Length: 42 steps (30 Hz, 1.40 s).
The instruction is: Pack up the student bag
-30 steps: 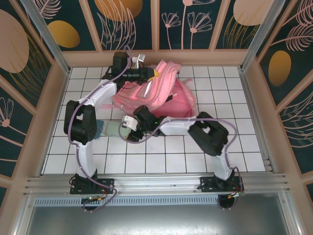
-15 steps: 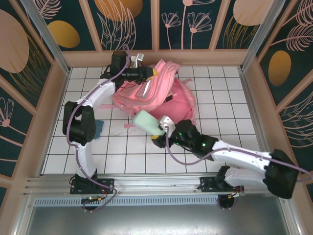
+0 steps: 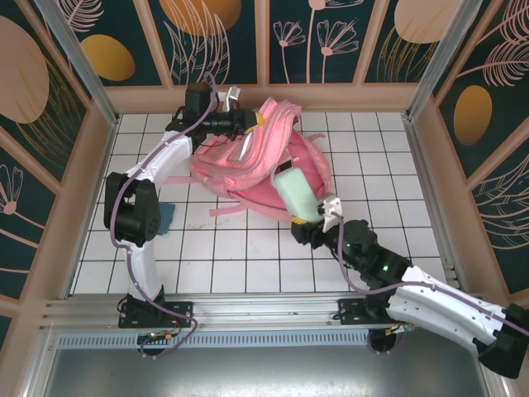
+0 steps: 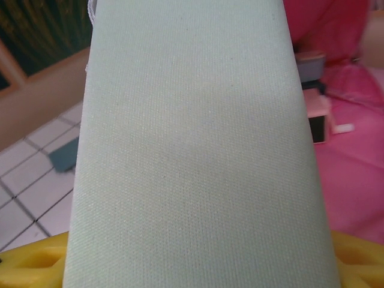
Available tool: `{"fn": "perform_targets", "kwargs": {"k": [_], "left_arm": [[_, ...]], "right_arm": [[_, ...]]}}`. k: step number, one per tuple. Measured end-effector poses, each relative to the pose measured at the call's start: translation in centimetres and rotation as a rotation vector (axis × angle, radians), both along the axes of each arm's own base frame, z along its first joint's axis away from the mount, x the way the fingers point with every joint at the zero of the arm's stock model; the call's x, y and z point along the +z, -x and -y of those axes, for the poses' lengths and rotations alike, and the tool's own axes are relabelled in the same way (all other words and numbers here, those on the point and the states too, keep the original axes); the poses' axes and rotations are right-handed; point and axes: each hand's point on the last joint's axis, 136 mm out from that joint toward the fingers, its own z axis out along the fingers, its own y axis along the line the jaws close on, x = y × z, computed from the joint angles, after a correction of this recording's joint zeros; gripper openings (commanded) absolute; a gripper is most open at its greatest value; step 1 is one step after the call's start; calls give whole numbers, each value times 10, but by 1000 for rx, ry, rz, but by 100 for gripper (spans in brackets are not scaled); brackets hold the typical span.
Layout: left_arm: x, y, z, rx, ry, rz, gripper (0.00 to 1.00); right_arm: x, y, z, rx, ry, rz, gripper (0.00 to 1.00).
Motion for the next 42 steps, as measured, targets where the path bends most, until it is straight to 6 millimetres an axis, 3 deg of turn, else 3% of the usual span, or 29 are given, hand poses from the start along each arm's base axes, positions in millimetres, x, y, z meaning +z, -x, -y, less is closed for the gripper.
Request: {"fn": "perform_targets", "kwargs": {"k": [3,7,11,15,20,23,29,36,39,42], "left_arm": [[0,-1,-1,3,0,0,0],[1,-1,-2,3,1,2,0],[2,0,-2,3,2,4,0],[3,0,-2,5,4,-1,0],[6,2,-3,7,8,-2,0],[6,2,-3,8,10,-3,0],[7,2,-2,9,15,-2,0],[6,2,-2,13,22,-11,0],[5,2,-3,14,26,-18,0],[4,4,-3,11,27,-22,0]], "right_arm": [[-1,-15,19,-105,-14,-19,70],[-24,-47,49,-266,44,-103,70],[-43,-73,54,-315,136,-191,70],[-47,-103,33,-266,233,-233,72],[-46,-145,-13,-113,389,-221,72],[-61,-161,-35,-10,493,-220,73],[-110,-155,-48,164,644,-256,74],[-125,-154,-64,304,705,-247,77],[-135,-166,-74,338,737,-245,83],[-143,-163,-77,362,769,-239,89]]}}
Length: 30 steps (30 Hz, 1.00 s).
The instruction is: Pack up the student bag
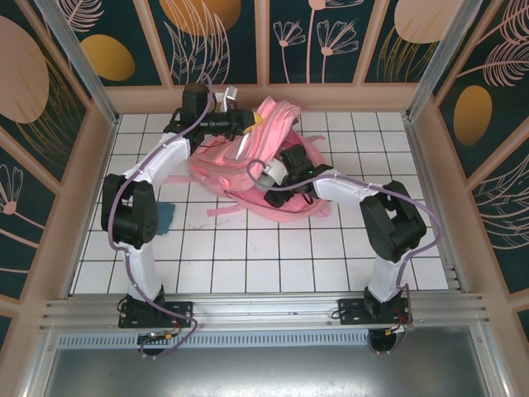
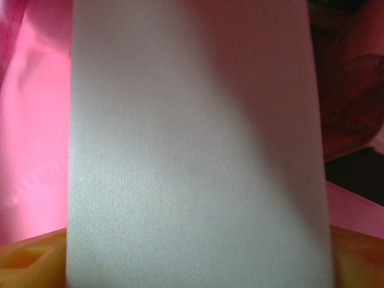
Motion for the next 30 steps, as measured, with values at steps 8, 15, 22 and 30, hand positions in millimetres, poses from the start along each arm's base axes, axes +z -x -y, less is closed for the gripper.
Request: {"fn": "perform_targets", "kwargs": {"k": [8,15,22,30], "left_arm": [[0,0,-1,0,1,1,0],[-1,-1,-2,11,-6,3,0],[-7,3,6,8,-60,22,0],[-33,20,42,-24,-209,47,28]], "right_arm": [[19,16,16,-29,-23,107,99],[85,28,45,-192,-156,321,99],[161,38,105,-538,-284,533,99],[234,39,177,-858,-428,631,99]]}}
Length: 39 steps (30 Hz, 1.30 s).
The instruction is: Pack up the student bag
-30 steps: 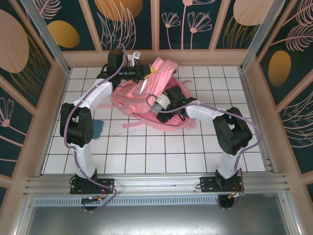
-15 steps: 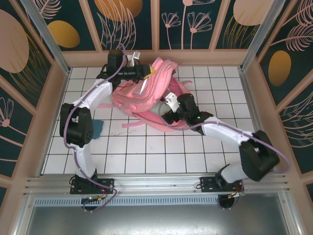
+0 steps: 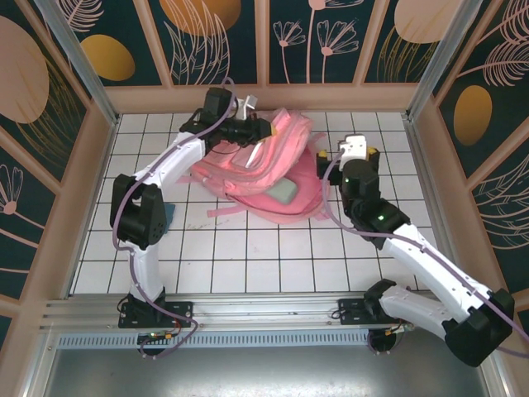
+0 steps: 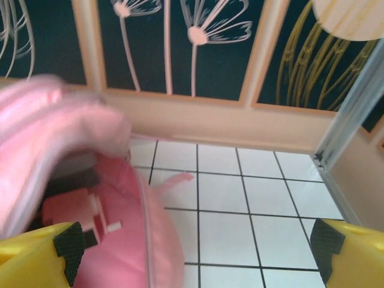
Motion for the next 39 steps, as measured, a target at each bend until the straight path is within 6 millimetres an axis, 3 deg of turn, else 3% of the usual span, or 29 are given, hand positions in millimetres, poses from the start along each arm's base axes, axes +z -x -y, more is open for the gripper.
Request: {"fn": "perform_targets", "kwargs": {"k": [3,6,8,11,14,17,20,21,23,31,39], "left_arm": [[-11,9,8,-12,-43,-4,43],[-25,12,0,16,-99,-4,61],[-35,15,-13,58,-160,-9,73],[-43,18,-44,163,-261,-8,80],[-42,22,-98,312,-312,-18,83],[-47,18,-190,564,-340,-71,88],[-69,19,-288,858,-427,-135,96],[-79,24,-310,930,-466,-156,97],[-99,34,-334,1010,-540,-193,97],[-173,52,-369,1072,-746,-336,98],[-199,69,-382,1059,-871,-358,97]], "right_arm": [[7,-2,17,19,-157,5,99],[9,-10,38,38,-319,-8,99],[2,-13,24,107,-374,-59,99],[-18,-8,-28,262,-400,-169,99],[-41,4,-72,385,-400,-278,99],[-64,11,-94,423,-401,-371,99],[-81,16,-107,439,-396,-436,99],[-86,18,-111,449,-395,-451,98],[-94,24,-118,467,-392,-479,99],[-131,48,-151,572,-360,-608,98],[-184,100,-229,789,-267,-809,98]]}}
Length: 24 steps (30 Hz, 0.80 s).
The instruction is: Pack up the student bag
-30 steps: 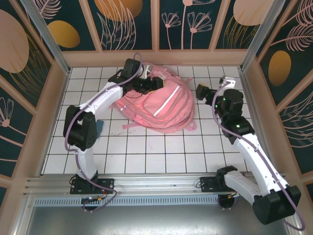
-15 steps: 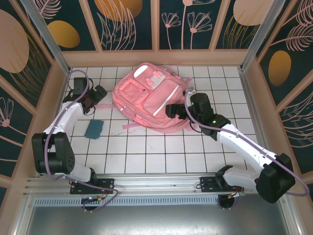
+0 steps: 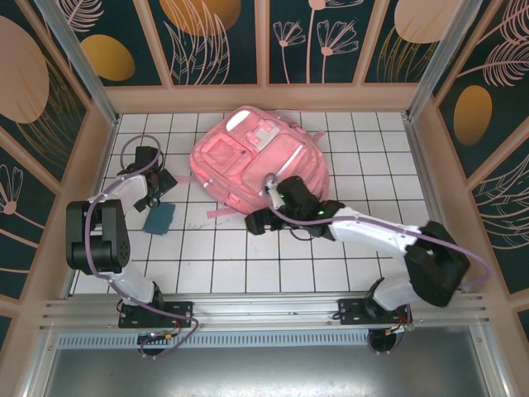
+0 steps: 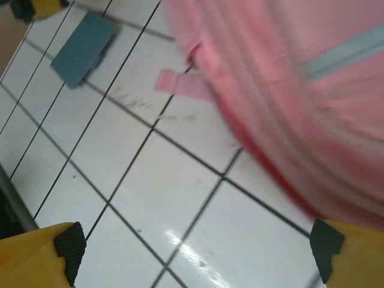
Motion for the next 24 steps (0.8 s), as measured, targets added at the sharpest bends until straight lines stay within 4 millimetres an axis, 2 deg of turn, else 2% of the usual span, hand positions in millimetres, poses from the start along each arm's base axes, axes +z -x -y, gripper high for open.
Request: {"fn": "perform_targets", "kwargs": {"k": [6,12,21,24], "left_arm": [[-34,32,7,-11,33,-70,97],[-28,29,16,-12,100,29,95],[-22,28,25,2,185,137,95],[-22,26,26,15,211,164,94]], "right_arm": [[-21,5,-74,135,-14,-80,91],[-33,-15,-136,180,-86,-180,90],[-68,-39,-192,176,-131,-339,84],[-67,-47,-206,173,-149,-355,82]]}}
